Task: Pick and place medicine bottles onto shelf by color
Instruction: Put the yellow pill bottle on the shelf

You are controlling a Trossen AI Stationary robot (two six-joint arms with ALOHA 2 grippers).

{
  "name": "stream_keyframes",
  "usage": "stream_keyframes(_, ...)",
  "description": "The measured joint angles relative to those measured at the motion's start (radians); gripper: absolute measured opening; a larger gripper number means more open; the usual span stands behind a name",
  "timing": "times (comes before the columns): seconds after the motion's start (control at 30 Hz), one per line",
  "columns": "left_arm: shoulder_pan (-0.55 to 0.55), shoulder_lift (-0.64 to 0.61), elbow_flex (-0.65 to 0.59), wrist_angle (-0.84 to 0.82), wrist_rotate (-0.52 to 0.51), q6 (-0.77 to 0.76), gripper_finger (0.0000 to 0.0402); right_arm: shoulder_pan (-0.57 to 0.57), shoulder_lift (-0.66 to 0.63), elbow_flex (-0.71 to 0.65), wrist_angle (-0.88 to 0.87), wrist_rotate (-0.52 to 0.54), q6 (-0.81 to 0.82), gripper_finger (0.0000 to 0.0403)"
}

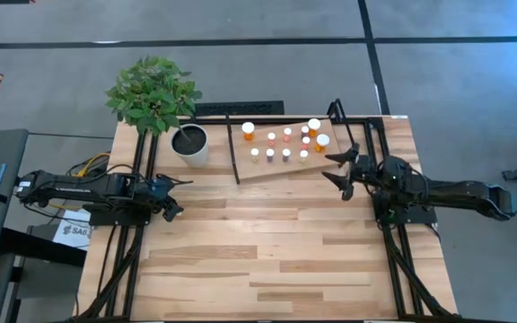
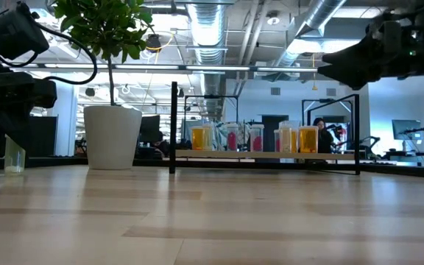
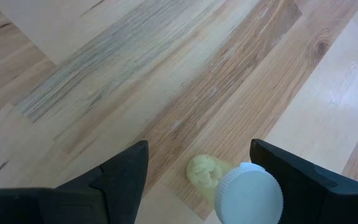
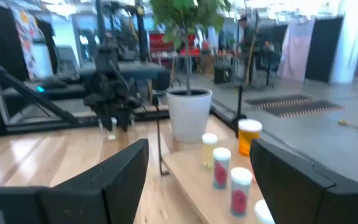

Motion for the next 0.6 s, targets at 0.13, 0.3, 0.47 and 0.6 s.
stream_keyframes(0.13,0.0,0.0,0.0,0.0,0.0,0.0,0.0267,0.02,0.0,-0.052,0.103,0.0,0.002,0.0301)
stream_keyframes(0.3,0.0,0.0,0.0,0.0,0.0,0.0,0.0267,0.028,0.0,-0.053,0.099,0.0,0.016,0.0301)
stream_keyframes(0.47,0.0,0.0,0.0,0.0,0.0,0.0,0.0267,0.01,0.0,-0.054,0.083,0.001,0.016,0.0301)
stream_keyframes(0.6,0.0,0.0,0.0,0.0,0.0,0.0,0.0267,0.007,0.001,-0.054,0.048,0.001,0.02,0.0301)
